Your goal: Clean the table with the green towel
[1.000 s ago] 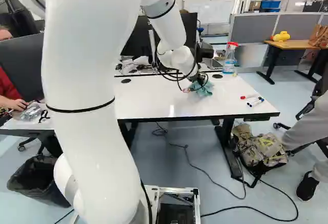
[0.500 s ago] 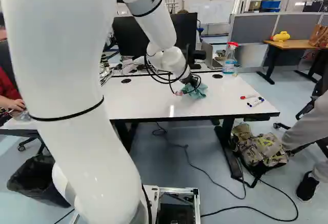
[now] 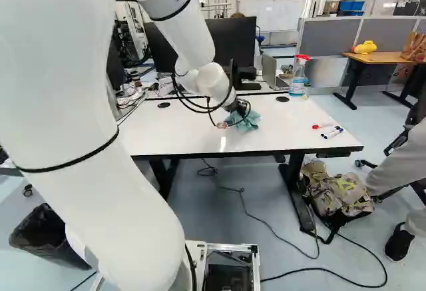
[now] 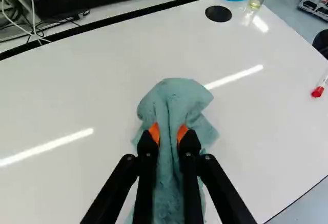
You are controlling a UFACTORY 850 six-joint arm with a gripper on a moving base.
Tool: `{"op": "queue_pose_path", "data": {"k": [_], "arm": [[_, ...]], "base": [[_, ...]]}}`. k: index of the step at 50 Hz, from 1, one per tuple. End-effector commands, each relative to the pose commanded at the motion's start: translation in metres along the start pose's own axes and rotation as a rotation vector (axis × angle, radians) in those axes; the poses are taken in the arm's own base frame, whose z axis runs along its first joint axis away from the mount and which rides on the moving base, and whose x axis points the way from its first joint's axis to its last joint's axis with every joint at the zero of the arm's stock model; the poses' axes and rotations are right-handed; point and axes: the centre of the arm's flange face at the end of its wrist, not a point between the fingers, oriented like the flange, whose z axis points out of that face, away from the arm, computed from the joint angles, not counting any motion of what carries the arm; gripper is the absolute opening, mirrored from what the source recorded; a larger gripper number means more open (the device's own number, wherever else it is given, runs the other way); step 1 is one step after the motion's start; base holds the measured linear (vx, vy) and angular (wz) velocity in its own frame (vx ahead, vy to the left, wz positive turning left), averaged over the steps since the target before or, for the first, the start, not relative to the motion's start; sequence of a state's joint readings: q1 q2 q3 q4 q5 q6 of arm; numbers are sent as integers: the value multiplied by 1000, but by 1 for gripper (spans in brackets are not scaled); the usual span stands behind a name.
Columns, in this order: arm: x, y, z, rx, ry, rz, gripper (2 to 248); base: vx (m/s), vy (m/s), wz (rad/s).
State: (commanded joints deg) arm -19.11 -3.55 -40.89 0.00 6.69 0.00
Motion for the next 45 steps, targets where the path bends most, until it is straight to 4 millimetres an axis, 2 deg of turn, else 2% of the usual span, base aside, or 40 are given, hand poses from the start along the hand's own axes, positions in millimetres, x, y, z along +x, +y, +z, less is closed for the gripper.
{"op": "queue_pose_path", "data": {"k": [36, 45], "arm": [[-2, -3, -2, 4, 0, -4, 55], [3, -8, -6, 12, 14, -12, 55]], "base": [[0, 0, 0], [0, 0, 0]]}}
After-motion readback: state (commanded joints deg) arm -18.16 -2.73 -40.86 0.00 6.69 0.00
